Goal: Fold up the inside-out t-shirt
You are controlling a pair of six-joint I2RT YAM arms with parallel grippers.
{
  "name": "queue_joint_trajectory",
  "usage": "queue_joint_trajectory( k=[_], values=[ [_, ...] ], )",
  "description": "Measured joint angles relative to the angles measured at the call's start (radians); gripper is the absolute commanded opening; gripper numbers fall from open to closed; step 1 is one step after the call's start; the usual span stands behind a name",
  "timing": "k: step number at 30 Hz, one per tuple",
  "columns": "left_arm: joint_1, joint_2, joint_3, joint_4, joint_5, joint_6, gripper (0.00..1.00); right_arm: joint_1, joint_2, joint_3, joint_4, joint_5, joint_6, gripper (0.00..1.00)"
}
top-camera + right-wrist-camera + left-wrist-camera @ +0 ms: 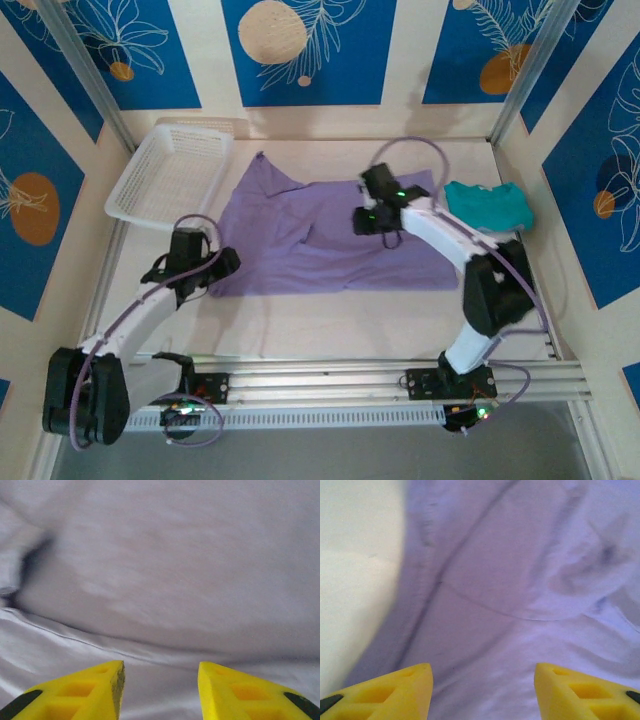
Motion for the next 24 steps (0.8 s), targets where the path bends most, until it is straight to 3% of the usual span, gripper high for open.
queue_joint_trajectory(
  k=[3, 5, 7, 14, 24],
  values=[
    [-0.068, 0.110, 0.071, 0.045, 0.003, 0.010, 0.57, -0.203, -0.097, -0.160, 0.030, -0.096, 0.053, 0.61],
    [-0.087, 0.203, 0.116, 0.074, 0.005, 0.015, 0.58, -0.330, -0.103, -0.227, 0.043, -0.152, 0.081, 0.63],
    [-0.089, 0.277, 0.144, 0.086, 0.003, 0.018, 0.58, -0.396, -0.072, -0.253, 0.043, -0.187, 0.100, 0.64],
    [-0.050, 0.395, 0.138, 0.097, 0.024, 0.024, 0.59, -0.442, 0.060, -0.260, 0.047, -0.253, 0.124, 0.62],
    [0.014, 0.211, -0.067, 0.114, 0.039, 0.019, 0.59, -0.609, -0.108, -0.450, 0.061, -0.382, 0.187, 0.61]
  ],
)
